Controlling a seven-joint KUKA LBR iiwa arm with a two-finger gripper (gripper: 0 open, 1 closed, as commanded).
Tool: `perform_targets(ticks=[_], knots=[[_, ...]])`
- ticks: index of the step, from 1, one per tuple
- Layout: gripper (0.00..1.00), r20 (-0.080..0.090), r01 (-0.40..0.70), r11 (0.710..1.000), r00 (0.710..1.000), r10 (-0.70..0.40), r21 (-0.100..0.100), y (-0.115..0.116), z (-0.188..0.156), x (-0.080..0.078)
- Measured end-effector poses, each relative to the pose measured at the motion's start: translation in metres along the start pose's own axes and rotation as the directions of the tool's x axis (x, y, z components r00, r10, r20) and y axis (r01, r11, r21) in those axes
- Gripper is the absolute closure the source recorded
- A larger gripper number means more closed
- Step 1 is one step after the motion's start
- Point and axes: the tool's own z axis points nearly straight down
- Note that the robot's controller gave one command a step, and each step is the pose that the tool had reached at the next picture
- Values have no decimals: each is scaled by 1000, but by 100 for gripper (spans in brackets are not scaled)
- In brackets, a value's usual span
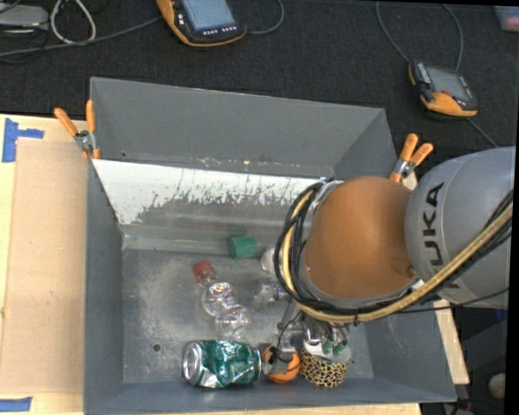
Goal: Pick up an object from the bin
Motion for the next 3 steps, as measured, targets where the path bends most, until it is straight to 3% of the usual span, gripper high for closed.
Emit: perform_targets(ticks=[1,2,3], knots=[[0,9,-5,1000,1000,5,-1,-1,-4,-2],[0,12,232,973,973,-232,1,12,57,-5],[0,13,278,960,960,-278,2,15,94,-6]])
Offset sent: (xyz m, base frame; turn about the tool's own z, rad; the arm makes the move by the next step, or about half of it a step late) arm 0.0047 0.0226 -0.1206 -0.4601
